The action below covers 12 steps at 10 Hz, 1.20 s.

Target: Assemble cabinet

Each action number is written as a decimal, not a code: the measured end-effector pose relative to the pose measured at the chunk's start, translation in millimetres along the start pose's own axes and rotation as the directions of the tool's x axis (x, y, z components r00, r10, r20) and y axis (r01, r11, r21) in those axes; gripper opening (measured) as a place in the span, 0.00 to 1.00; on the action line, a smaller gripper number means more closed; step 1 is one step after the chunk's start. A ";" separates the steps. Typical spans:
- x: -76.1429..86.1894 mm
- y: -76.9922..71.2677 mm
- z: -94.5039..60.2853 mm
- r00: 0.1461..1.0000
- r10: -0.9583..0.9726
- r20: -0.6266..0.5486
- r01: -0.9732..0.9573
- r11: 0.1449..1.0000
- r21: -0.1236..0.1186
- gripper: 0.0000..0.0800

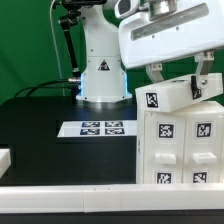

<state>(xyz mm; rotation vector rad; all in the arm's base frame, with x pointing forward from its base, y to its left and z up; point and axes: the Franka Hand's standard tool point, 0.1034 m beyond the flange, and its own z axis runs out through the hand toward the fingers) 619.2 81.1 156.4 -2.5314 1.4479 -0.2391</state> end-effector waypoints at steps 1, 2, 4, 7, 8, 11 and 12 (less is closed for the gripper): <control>0.1 -0.1 0.1 0.995 0.096 0.004 -0.096 0.995 0.004 0.70; 0.2 0.1 0.4 0.981 0.193 0.008 -0.193 0.981 0.006 0.70; -0.6 0.6 0.9 0.928 0.372 0.025 -0.372 0.928 0.008 0.70; -1.1 1.5 1.8 0.785 0.616 0.065 -0.617 0.787 0.003 0.70; -1.2 1.8 2.7 0.735 0.674 0.073 -0.676 0.737 -0.003 0.70; -0.5 2.0 2.9 0.622 0.776 0.107 -0.780 0.626 -0.013 0.70; -1.1 1.8 3.0 0.595 0.797 0.108 -0.800 0.600 -0.017 0.70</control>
Offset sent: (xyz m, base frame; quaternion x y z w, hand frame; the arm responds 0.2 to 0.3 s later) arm -0.0059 -0.0001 -0.0029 -0.0183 -0.0055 0.2649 0.9641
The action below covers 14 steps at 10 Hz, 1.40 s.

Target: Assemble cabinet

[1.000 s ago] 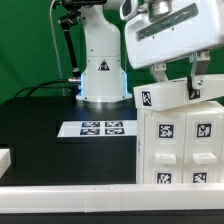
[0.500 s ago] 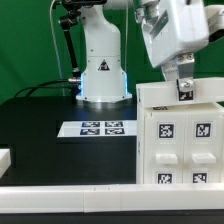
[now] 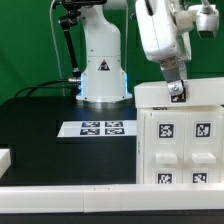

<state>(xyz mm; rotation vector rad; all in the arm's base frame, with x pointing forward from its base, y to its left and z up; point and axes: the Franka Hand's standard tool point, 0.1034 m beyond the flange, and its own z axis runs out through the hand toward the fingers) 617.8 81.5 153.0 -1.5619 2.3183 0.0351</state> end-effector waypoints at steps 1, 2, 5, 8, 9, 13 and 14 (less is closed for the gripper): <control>-0.9 0.9 0.7 0.999 0.039 0.002 -0.039 0.999 -0.001 0.80; 0.0 -0.3 -0.2 1.000 -0.025 0.002 0.025 1.000 0.001 0.96; -2.4 -5.4 -9.1 0.993 -0.115 0.014 0.115 0.993 0.016 1.00; -11.0 -12.3 -22.9 0.992 -0.127 0.028 0.125 0.991 0.039 1.00; -14.9 -16.9 -29.7 0.991 -0.129 0.035 0.127 0.991 0.052 1.00; -14.9 -17.5 -29.2 0.966 -0.258 0.019 0.256 0.965 0.055 1.00; -15.3 -15.9 -27.8 0.911 -0.412 0.003 0.412 0.910 0.043 1.00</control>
Offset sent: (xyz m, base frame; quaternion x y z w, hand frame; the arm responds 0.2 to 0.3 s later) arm 0.0000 0.0025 0.0137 0.0004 -0.0395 -0.0489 0.9980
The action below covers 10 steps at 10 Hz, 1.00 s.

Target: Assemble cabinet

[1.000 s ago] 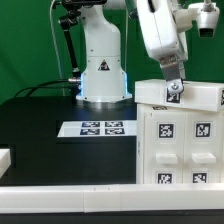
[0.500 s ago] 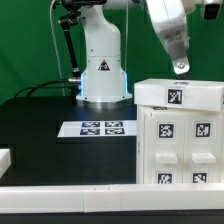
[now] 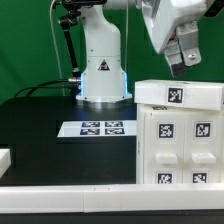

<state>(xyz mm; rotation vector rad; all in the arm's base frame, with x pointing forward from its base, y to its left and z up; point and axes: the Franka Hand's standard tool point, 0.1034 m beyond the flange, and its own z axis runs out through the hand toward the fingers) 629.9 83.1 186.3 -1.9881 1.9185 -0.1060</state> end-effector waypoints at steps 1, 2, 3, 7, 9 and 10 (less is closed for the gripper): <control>-2.9 -0.6 -0.3 0.991 -0.136 0.002 0.136 0.991 -0.015 1.00; -5.2 -3.0 -0.2 0.971 -0.240 0.010 0.240 0.971 -0.022 1.00; -6.5 -3.4 0.3 0.921 -0.389 0.027 0.390 0.920 -0.037 1.00; -2.3 -9.9 4.9 0.671 -0.729 0.131 0.740 0.671 -0.054 1.00; 3.6 -13.3 5.5 0.562 -0.815 0.140 0.826 0.562 -0.043 1.00; 4.0 -12.9 5.8 0.532 -0.835 0.141 0.846 0.532 -0.040 1.00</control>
Offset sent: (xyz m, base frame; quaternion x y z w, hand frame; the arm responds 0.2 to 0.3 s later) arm 0.0144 0.0123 0.0033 -0.0372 -0.0583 -0.3297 0.9416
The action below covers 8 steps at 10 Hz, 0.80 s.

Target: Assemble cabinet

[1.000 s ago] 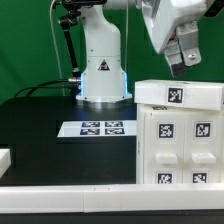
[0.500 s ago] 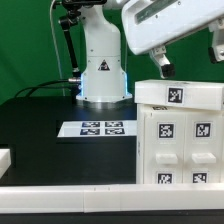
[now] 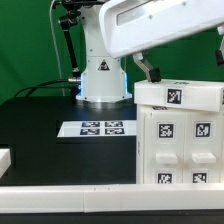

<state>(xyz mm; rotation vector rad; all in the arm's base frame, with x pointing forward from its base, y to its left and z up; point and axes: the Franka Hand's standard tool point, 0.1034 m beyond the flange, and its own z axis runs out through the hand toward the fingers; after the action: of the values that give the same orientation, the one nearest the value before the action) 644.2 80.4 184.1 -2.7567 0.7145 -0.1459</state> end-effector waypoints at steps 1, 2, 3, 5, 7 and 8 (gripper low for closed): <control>0.5 0.9 -0.1 0.996 -0.085 -0.001 0.085 0.996 -0.003 1.00; 1.2 2.1 -0.3 0.989 -0.146 -0.001 0.146 0.989 -0.008 1.00; 1.3 2.7 -0.3 0.982 -0.191 -0.001 0.191 0.982 -0.013 1.00; 0.5 0.4 -2.1 0.901 -0.433 0.008 0.433 0.901 -0.026 1.00; -1.0 -0.3 -1.2 0.794 -0.607 0.021 0.608 0.793 -0.041 1.00; -1.1 0.3 -1.0 0.731 -0.682 0.030 0.682 0.729 -0.047 1.00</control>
Offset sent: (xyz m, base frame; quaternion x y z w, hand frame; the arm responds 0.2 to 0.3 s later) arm 0.0028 0.0135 0.0087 -0.0011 -0.0311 -0.3699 0.9286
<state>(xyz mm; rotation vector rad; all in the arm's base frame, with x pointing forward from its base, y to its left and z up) 643.0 80.4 185.0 -2.9267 -0.3556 -0.2624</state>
